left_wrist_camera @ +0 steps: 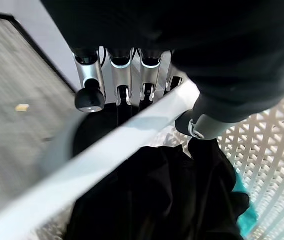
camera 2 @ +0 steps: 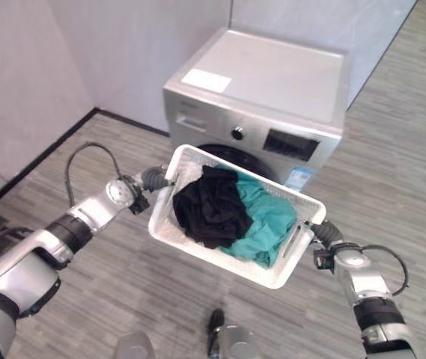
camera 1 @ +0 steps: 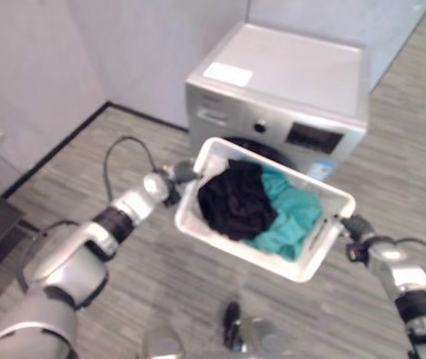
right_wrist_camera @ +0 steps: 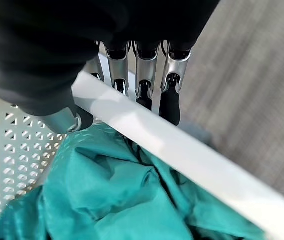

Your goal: Grab the laundry basket,head to the washer,open it,put in the laundry and shut it.

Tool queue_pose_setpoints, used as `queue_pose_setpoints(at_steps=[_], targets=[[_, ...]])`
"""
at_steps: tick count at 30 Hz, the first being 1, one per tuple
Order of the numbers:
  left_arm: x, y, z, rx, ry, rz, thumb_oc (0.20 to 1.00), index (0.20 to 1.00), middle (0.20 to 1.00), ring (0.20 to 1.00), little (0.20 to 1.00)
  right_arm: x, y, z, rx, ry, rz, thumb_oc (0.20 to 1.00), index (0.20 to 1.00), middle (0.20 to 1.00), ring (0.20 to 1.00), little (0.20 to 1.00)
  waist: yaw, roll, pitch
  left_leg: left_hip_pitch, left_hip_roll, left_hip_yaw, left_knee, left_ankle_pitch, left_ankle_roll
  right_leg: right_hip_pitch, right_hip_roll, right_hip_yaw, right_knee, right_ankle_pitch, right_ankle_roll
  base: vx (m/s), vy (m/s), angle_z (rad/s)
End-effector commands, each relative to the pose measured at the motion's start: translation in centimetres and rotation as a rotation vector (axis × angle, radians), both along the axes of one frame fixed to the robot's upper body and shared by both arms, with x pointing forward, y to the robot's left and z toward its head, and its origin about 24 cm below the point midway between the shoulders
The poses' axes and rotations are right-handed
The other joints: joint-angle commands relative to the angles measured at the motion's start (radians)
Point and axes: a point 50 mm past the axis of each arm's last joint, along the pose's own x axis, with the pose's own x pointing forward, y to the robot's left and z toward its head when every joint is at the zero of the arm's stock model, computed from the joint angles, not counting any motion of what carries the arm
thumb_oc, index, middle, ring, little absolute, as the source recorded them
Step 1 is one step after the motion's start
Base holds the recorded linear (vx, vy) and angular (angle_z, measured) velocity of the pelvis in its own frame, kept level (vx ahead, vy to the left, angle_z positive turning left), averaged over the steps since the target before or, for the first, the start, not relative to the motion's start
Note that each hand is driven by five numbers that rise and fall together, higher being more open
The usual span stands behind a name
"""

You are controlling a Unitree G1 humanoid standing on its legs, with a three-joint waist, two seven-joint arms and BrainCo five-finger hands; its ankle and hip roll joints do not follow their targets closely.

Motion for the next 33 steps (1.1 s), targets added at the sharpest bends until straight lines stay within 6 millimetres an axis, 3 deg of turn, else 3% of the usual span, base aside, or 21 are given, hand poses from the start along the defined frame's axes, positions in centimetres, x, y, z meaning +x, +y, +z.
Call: queue_pose_setpoints(at_steps=[1,3,4,5,13,22,33], targets=[[1.2,-2.2,4.9,-0.041,-0.146,-0.08,0.2,0.2,0.2,0.2,0.2,1.7,1.0,3.6,-0.014,-0.178,0.091,0.2,0.2,0.2,0.2,0.2,0.051,0.012,-0.063,0.018,-0.145,0.051,-0.248,-0.023,-0.002,0.019,-0.068,0.112,0.0,-0.051,0.135,0.15,0.005,-0.24],[1.2,-2.1,4.8,-0.037,-0.145,-0.08,0.2,0.2,0.2,0.2,0.2,1.8,1.2,3.5,-0.017,-0.17,0.103,0.2,0.2,0.2,0.2,0.2,0.055,0.014,-0.061,0.037,-0.156,0.04,-0.295,-0.031,-0.008,0.019,-0.068,0.117,0.005,-0.053,0.139,0.11,0.028,-0.45],[1.3,-2.1,4.9,-0.039,-0.147,-0.077,0.2,0.2,0.2,0.2,0.2,2.3,1.7,3.4,-0.016,-0.164,0.125,0.2,0.2,0.2,0.2,0.2,0.07,0.017,-0.07,0.079,-0.199,-0.013,-0.409,-0.065,-0.003,0.024,-0.063,0.132,0.013,-0.067,0.147,0.17,0.037,-0.87],[1.2,-2.7,4.7,-0.056,-0.144,-0.093,0.2,0.2,0.2,0.2,0.2,2.4,2.1,3.0,-0.001,-0.16,0.127,0.2,0.2,0.2,0.2,0.2,0.076,0.014,-0.085,0.118,-0.214,-0.025,-0.502,-0.07,-0.008,0.034,-0.068,0.118,0.003,-0.071,0.154,0.18,0.036,-0.86],[0.7,-3.8,3.6,-0.087,-0.112,-0.118,0.2,0.2,0.2,0.2,0.2,2.5,3.8,1.5,0.023,-0.132,0.165,0.2,0.2,0.2,0.2,0.2,0.084,0.015,-0.113,0.188,-0.238,-0.012,-0.633,-0.062,-0.016,0.057,-0.095,0.096,-0.052,-0.053,0.173,0.05,0.044,0.17],[0.6,-3.6,2.7,-0.099,-0.088,-0.106,0.2,0.2,0.2,0.2,0.2,2.0,4.9,0.3,0.041,-0.099,0.19,0.2,0.2,0.2,0.2,0.2,0.084,0.017,-0.12,0.225,-0.237,0.003,-0.672,-0.073,-0.008,0.057,-0.104,0.096,-0.055,-0.047,0.186,0.01,0.04,0.07],[0.5,-3.9,2.4,-0.112,-0.081,-0.104,0.2,0.2,0.2,0.2,0.2,1.3,4.6,-0.4,0.026,-0.07,0.19,0.2,0.2,0.2,0.2,0.2,0.08,0.016,-0.125,0.245,-0.244,0.017,-0.7,-0.078,-0.002,0.059,-0.114,0.096,-0.067,-0.036,0.197,0.0,0.022,-0.03]])
